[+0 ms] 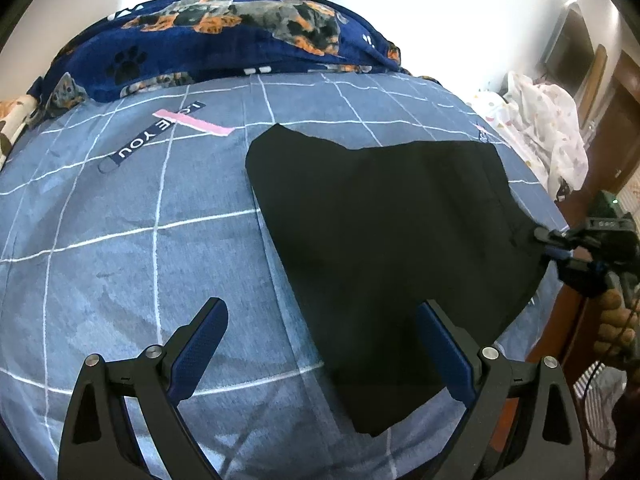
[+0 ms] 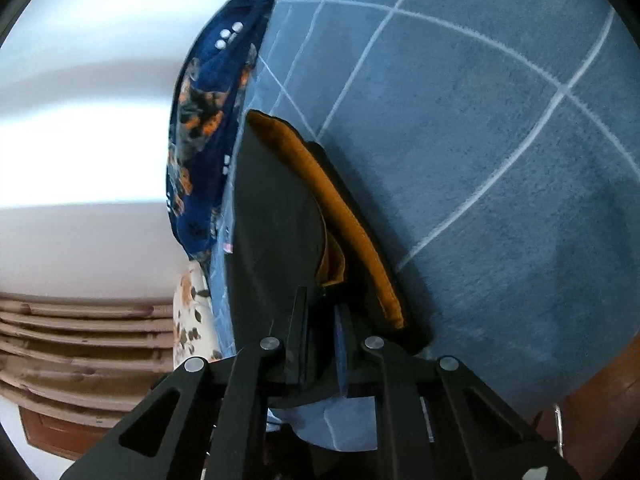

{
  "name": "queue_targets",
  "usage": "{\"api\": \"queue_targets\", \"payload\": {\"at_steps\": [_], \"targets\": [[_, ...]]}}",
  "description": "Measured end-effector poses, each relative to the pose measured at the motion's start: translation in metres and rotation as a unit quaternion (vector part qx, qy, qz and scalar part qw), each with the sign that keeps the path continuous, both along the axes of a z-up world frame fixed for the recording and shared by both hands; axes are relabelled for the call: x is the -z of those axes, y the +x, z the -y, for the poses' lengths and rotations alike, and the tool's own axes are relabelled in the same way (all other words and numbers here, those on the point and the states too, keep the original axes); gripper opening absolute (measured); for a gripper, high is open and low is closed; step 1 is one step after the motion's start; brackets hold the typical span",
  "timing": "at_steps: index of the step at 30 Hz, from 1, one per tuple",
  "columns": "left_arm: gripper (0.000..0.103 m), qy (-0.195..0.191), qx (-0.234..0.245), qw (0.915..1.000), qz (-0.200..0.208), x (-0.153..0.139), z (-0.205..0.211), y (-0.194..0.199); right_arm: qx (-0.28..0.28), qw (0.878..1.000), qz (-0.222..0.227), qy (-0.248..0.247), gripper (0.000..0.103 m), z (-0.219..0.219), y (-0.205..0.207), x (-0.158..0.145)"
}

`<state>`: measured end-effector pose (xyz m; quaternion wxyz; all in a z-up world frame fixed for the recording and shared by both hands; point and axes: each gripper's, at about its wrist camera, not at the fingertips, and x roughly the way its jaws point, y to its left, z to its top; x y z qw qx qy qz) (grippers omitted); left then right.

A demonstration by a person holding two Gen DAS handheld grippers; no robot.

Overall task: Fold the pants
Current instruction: 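Hold the waistband with the right tool while the left tool moves over the folded pants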

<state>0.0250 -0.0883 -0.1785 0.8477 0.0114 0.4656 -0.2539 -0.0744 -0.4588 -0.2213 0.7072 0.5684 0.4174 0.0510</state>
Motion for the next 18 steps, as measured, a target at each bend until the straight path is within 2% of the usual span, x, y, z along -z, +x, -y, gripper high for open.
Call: {"api": "queue_targets", "payload": {"at_steps": [4, 6, 9, 11, 14, 18], "targets": [[0.095, -0.013, 0.002, 0.9999, 0.000, -0.006, -0.001, -0.002, 0.018, 0.999, 0.042, -0.005, 0.009, -0.007, -0.026, -0.028], [0.095, -0.017, 0.004, 0.9998, 0.001, -0.007, 0.000, -0.003, 0.020, 0.999, 0.038, -0.012, 0.008, -0.012, -0.040, -0.031], [0.095, -0.011, 0.010, 0.9999, -0.004, -0.002, 0.005, -0.003, 0.029, 1.000, 0.000, 0.005, 0.007, -0.009, -0.049, -0.001], [0.095, -0.002, 0.015, 0.9998, -0.009, 0.004, 0.009, -0.003, 0.047, 0.998, -0.013, 0.051, 0.006, -0.005, -0.051, 0.026], [0.095, 0.011, 0.017, 0.9997, -0.010, 0.010, 0.011, -0.004, 0.055, 0.995, -0.009, 0.079, 0.005, -0.003, -0.053, 0.033], [0.095, 0.004, 0.012, 0.9997, -0.023, 0.014, 0.010, -0.001, 0.049, 0.997, -0.025, 0.053, 0.007, -0.007, -0.048, 0.023]]}}
